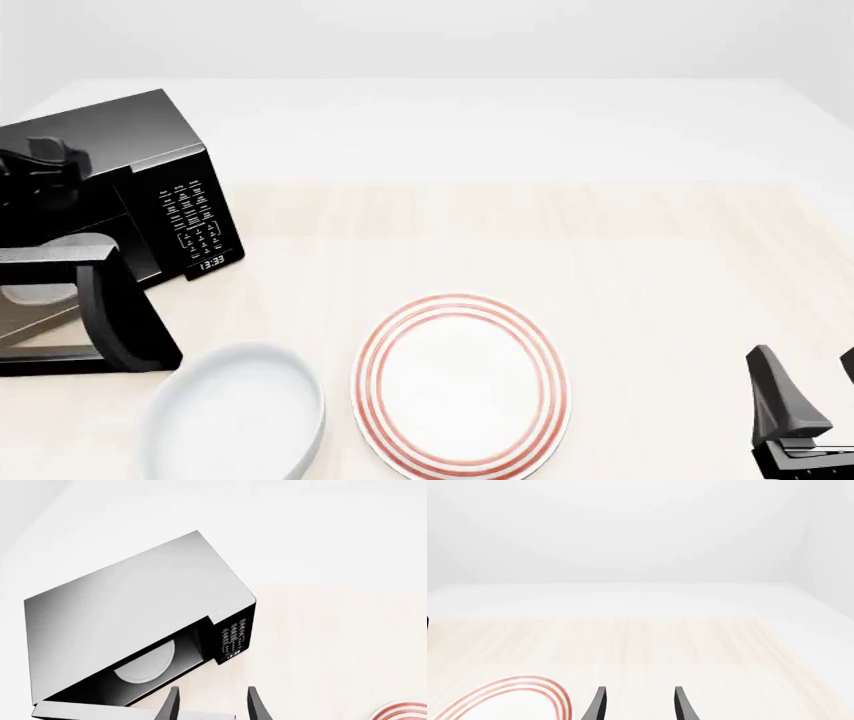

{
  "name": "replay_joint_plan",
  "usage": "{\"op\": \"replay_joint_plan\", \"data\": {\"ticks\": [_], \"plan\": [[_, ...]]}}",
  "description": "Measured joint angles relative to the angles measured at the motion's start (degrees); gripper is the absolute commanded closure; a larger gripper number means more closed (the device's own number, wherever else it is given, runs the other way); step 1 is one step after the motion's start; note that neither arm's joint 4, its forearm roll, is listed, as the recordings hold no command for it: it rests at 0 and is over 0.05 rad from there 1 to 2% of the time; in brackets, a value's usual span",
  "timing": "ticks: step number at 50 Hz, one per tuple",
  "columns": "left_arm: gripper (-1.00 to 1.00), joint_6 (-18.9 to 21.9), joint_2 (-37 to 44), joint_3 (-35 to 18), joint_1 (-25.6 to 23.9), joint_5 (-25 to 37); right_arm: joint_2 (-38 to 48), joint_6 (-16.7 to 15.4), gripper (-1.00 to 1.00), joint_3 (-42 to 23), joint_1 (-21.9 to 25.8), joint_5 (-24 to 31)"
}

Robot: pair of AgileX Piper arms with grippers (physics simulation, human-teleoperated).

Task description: Open the microwave.

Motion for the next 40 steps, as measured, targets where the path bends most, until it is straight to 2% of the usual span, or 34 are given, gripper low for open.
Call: {"op": "replay_joint_plan", "data": {"ticks": [13, 40], "plan": [[-1.0, 1.2, 5.0, -2.3, 1.7, 2.7, 0.0, 0.0, -1.0, 0.0, 0.0, 0.0], [-1.0, 2.1, 13.4, -4.6, 4.1, 2.7, 0.0, 0.0, -1.0, 0.0, 0.0, 0.0]]}}
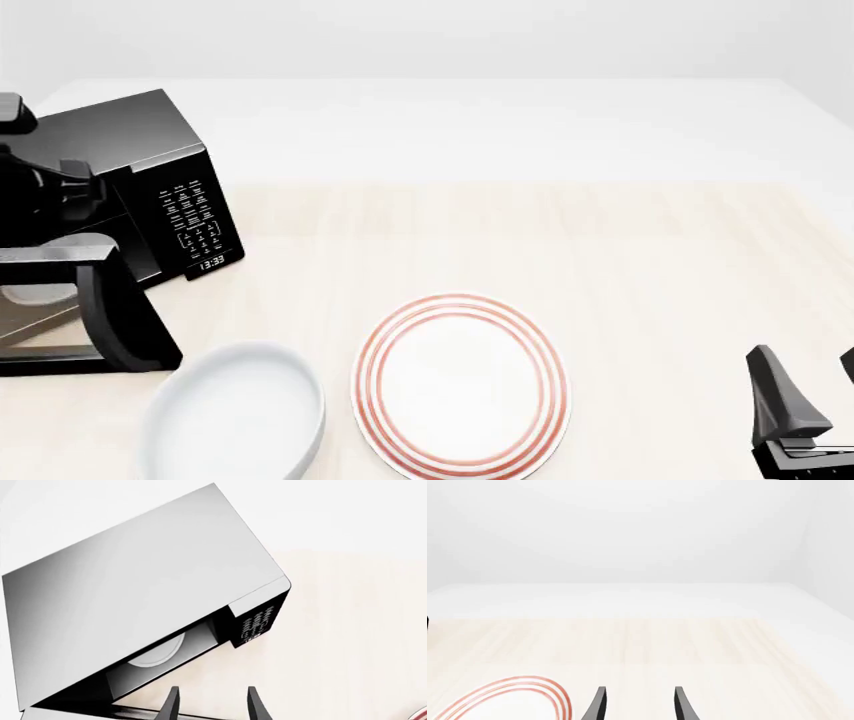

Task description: Open the microwave.

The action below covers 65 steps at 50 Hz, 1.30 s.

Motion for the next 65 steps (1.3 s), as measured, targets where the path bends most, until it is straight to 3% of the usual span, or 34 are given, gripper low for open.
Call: {"op": "replay_joint_plan", "data": {"ticks": [65], "plan": [[-1.0, -0.2, 6.3, 4.4, 3.1, -5.3, 0.0, 0.0, -1.0, 0.0, 0.0, 0.0]]}}
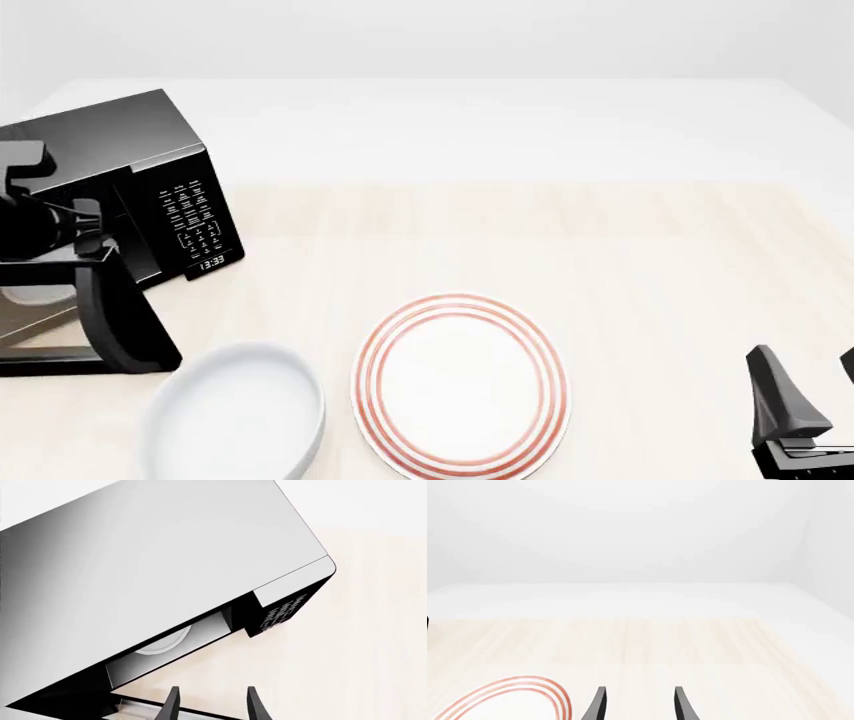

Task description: Open the microwave.

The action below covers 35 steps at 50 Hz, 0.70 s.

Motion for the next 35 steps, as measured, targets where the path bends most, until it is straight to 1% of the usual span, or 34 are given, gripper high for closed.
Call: {"op": "replay_joint_plan", "data": {"ticks": [21, 35], "plan": [[-1.0, 0.4, -2.7, 2.0, 0.9, 1.5, 0.0, 0.0, -1.0, 0.0, 0.0, 0.0], [-1.0, -0.4, -5.7, 4.4, 1.5, 1.9, 0.0, 0.0, -1.0, 0.0, 0.0, 0.0]]}}
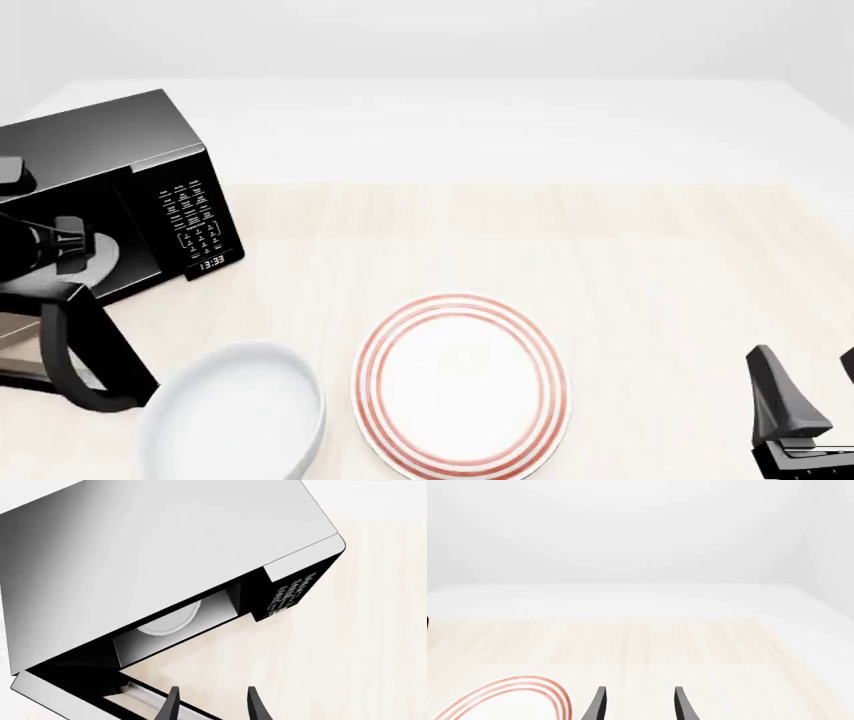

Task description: Open the microwave.

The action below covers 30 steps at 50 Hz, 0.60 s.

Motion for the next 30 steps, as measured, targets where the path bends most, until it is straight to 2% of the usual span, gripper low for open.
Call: {"op": "replay_joint_plan", "data": {"ticks": [30], "plan": [[-1.0, -1.8, -7.7, 5.5, 1.3, 1.6, 0.0, 0.0, -1.0, 0.0, 0.0, 0.0]]}}
